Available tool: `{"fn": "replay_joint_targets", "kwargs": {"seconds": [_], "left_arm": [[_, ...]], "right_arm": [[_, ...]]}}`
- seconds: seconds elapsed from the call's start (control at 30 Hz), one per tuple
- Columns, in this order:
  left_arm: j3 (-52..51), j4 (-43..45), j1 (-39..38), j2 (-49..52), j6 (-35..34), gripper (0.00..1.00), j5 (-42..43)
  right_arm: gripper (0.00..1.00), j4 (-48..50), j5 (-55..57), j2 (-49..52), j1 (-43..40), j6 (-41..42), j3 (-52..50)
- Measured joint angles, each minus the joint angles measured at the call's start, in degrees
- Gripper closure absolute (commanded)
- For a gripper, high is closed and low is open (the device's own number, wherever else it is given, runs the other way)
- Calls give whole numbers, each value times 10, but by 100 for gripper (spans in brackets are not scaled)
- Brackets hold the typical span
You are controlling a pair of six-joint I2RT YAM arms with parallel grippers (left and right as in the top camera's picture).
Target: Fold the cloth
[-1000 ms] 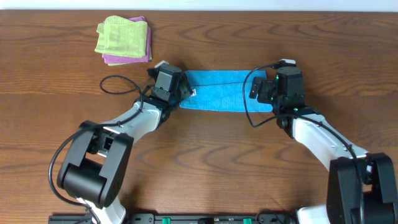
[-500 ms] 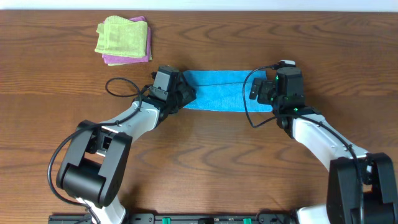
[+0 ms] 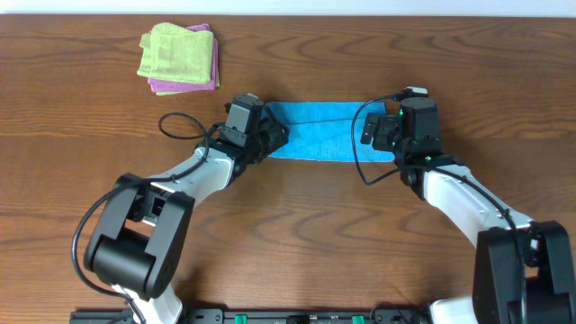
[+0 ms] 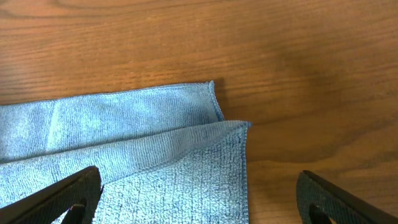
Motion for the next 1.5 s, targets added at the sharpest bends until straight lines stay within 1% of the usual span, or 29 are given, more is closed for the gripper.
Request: {"fn": "replay_joint_targets", "kwargs": {"seconds": [0.1,0.2,0.3,0.37,0.43,0.5,0.53,0.6,0.97,1.23,1.33,1.5], "left_arm": [[0,5,-3,13,0,53,2],[0,5,-4,23,-1,56,5],[0,5,-4,26,-2,56,11],[0,5,-4,26,-2,63,15],[0,8,-4,26,-6,64,14],[0,20,-4,26,-11,76,14],[0,27,-4,26,-13,80,14],[0,36,-4,26,-16,93,12],[0,36,-4,27,-15,94,-11],[0,76,0,27,-10,94,-54],[0,104,2,29,-10,94,-70],[0,141,3,59,-13,94,-78]], "right_arm": [[1,0,0,0,0,0,0],[1,0,0,0,0,0,0],[1,0,0,0,0,0,0],[1,0,0,0,0,0,0],[1,0,0,0,0,0,0],[1,0,0,0,0,0,0],[1,0,0,0,0,0,0],[1,0,0,0,0,0,0],[1,0,0,0,0,0,0],[1,0,0,0,0,0,0],[1,0,0,0,0,0,0],[1,-1,0,0,0,0,0]]}}
